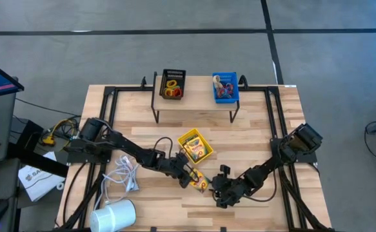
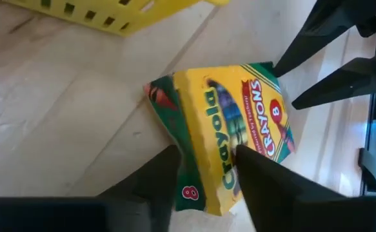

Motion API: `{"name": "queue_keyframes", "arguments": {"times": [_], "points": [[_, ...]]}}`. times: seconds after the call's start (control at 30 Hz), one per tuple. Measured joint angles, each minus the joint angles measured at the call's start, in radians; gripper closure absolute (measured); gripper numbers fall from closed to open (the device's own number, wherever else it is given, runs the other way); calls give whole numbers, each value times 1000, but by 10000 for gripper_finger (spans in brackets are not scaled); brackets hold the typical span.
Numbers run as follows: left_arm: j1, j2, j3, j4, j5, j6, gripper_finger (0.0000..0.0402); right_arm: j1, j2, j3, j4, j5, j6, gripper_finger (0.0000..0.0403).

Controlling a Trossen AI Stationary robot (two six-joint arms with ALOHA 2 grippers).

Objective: Pick & Place Office Desk Supplies
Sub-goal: Put the yellow crayon box into the yellow bin

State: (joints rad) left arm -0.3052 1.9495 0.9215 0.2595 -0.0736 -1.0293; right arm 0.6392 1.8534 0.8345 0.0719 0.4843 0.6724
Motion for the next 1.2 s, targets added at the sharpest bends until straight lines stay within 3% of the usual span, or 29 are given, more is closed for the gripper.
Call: {"name": "queue_keyframes", "arguments": {"times": [0.23, 0.3, 0.53, 0.9, 1.2], "points": [[5, 5, -3, 62, 40, 55, 378, 2, -1, 0, -5, -9, 0, 253], [5, 5, -3, 69, 48, 57, 389, 2, -1, 0, -6, -10, 0, 253], [5, 5, -3, 72, 54, 62, 350, 1, -1, 0, -6, -12, 0, 253], [15, 5, -3, 74, 48, 62, 342, 1, -1, 0, -7, -13, 0, 253], [16, 5, -3, 77, 45, 61, 305, 1, -1, 0, -8, -13, -3, 253]]}}
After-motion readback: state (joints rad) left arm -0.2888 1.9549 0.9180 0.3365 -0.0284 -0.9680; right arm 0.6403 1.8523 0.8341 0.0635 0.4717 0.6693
